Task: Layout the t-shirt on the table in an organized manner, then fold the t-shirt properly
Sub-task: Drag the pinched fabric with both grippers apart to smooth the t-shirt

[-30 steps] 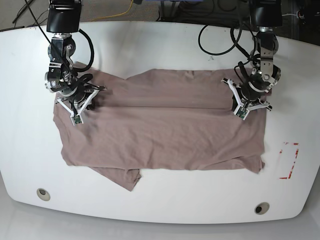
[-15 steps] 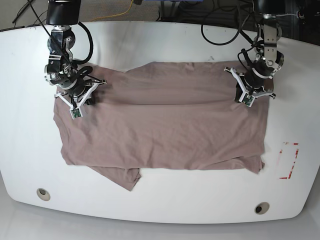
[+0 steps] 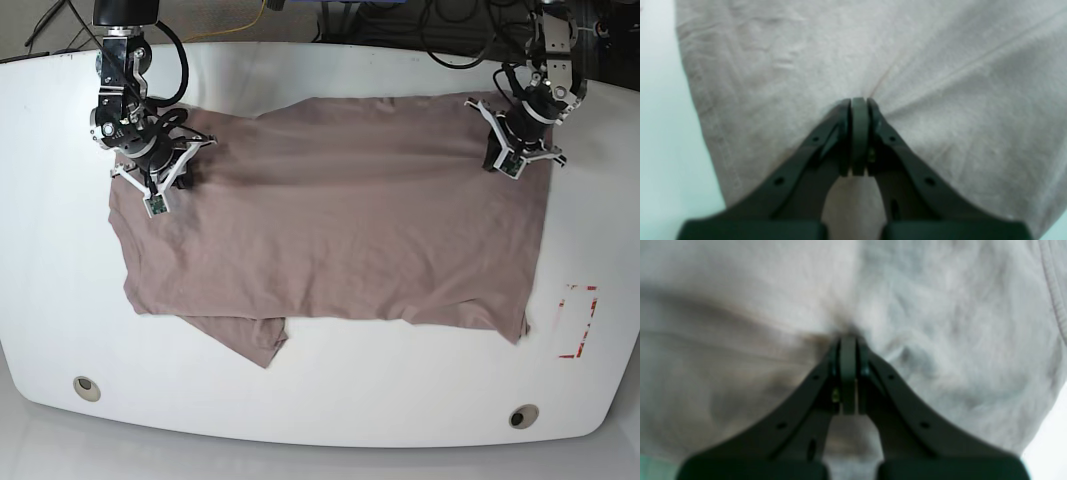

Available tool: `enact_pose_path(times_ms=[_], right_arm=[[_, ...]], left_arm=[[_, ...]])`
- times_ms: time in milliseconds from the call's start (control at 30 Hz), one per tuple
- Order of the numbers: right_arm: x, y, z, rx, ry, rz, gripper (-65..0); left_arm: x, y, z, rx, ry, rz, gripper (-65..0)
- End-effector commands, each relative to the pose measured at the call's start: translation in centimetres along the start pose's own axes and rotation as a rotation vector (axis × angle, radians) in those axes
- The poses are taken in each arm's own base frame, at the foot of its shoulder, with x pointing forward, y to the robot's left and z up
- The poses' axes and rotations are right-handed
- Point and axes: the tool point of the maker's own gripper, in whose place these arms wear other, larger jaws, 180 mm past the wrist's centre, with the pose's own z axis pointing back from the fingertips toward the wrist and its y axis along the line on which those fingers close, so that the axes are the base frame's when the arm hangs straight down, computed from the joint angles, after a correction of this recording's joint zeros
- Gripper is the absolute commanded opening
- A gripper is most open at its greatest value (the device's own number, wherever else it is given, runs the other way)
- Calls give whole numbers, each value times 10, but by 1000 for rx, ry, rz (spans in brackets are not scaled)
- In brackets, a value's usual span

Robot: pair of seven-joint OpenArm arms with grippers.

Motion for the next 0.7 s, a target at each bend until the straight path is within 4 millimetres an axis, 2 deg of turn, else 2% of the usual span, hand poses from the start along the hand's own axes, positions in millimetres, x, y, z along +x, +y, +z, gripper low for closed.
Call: enact_pose_path(times_ms=[0, 167, 267, 333, 467, 567, 667], right_arm=[[-31, -6, 4, -33, 147, 33, -650], [-17, -6, 7, -40, 111, 47, -650], [-7, -6, 10, -45, 84, 58, -650], [7, -7, 14, -54, 53, 71, -649], [16, -13, 23, -79, 50, 78, -649], [30, -23, 35, -116, 28, 74, -647], [42, -25, 42, -130, 9, 81, -621]], left_arm=[[-54, 5, 12, 15, 255, -76, -650], [-44, 14, 15, 38, 232, -82, -650], [-24, 24, 11, 64, 188, -99, -650], [-11, 34, 11, 89, 179, -112, -618], [10, 55, 16, 138, 182, -159, -516], [29, 60, 18, 145, 162, -195, -435], [42, 65, 19, 157, 139, -213, -384]])
